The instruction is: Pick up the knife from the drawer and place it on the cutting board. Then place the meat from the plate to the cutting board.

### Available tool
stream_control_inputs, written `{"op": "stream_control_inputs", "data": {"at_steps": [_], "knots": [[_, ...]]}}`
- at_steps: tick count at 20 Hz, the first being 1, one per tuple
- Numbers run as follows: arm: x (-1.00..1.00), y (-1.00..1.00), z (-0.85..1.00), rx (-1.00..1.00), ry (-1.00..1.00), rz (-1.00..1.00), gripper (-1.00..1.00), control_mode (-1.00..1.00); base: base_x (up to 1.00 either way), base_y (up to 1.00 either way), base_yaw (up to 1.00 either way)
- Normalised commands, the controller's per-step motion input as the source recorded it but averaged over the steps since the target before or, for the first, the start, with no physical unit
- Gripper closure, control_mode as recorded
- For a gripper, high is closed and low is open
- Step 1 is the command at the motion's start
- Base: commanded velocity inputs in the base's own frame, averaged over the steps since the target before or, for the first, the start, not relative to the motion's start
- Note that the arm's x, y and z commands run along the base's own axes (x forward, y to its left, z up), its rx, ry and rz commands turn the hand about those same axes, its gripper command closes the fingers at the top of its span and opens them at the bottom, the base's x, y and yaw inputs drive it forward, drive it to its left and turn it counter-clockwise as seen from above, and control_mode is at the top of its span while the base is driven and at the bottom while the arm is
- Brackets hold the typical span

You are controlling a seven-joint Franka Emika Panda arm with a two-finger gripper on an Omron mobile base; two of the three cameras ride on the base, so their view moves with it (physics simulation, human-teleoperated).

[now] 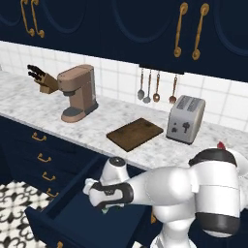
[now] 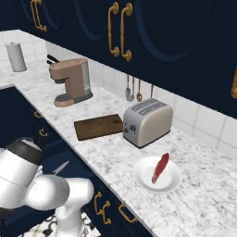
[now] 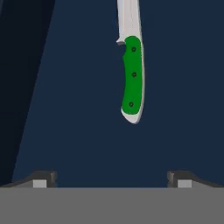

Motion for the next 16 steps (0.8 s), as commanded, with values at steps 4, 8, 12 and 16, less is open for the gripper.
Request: {"op": "stream_control_inputs", "data": {"at_steps": [4, 8, 12, 16], "knots": [[0.11, -0.38, 0.0, 0.0, -0.1, 0.13, -1.0, -1.0, 0.0, 0.0, 0.0], [0.42, -0.08, 0.0, -0.03, 0.07, 0.02, -1.0, -1.0, 0.0, 0.0, 0.0], [0.43, 0.0, 0.0, -0.07, 0.27, -0.03, -1.0, -1.0, 0.0, 0.0, 0.0], [0.25, 0.0, -0.01, -0.11, 0.2, -0.03, -1.0, -1.0, 0.0, 0.0, 0.0]]}}
